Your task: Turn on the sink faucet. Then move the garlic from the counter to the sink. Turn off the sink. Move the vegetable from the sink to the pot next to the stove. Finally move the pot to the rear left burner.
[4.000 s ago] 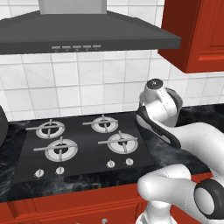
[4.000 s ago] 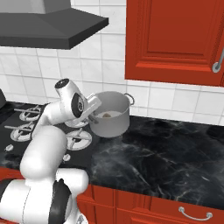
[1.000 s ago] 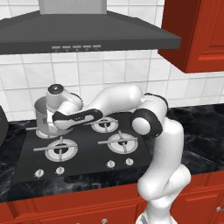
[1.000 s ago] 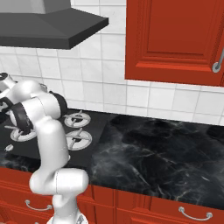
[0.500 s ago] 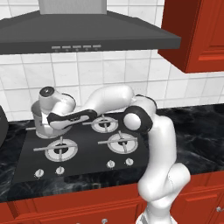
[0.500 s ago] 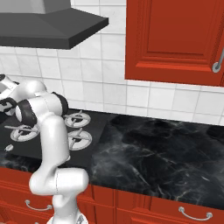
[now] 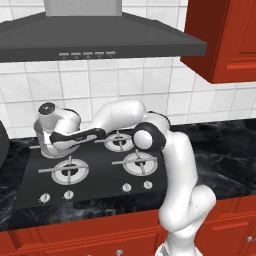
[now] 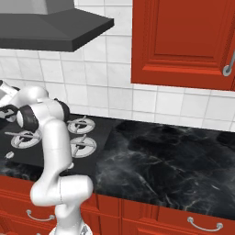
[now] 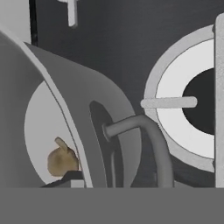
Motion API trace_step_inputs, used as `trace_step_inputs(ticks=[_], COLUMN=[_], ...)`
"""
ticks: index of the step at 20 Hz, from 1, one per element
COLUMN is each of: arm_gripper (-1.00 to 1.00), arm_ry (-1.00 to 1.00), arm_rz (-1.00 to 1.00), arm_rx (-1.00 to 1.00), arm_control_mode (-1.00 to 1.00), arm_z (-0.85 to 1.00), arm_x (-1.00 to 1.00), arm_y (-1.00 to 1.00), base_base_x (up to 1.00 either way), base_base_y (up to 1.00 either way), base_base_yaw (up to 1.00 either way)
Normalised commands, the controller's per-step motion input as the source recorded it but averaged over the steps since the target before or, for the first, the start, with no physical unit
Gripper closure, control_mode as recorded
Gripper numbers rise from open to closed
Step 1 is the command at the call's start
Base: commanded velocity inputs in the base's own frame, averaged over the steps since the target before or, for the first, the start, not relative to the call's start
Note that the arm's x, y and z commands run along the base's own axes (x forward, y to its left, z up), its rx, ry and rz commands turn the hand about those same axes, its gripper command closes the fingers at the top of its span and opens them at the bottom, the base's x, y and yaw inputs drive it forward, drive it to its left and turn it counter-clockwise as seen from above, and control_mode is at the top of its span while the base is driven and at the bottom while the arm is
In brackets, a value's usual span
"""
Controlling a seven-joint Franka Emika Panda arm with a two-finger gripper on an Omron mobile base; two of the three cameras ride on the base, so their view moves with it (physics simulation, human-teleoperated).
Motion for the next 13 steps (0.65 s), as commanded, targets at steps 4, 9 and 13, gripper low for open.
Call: trace_step_inputs(ticks=[4, 9, 13], arm_gripper=[1.00, 1.00, -1.00], arm_ry=[-0.04, -0.02, 0.00], arm_rz=[0.01, 0.02, 0.01], arm_rx=[-0.01, 0.00, 0.00], arm_control_mode=[-1.00, -1.00, -1.00], arm_z=[-0.20, -0.11, -0.04], arm_x=[0.28, 0.18, 0.01], arm_y=[0.15, 0.14, 0.01], base_base_x=[0.00, 0.00, 0.00], base_base_y=[0.00, 0.00, 0.00], base_base_yaw=[0.00, 0.00, 0.00])
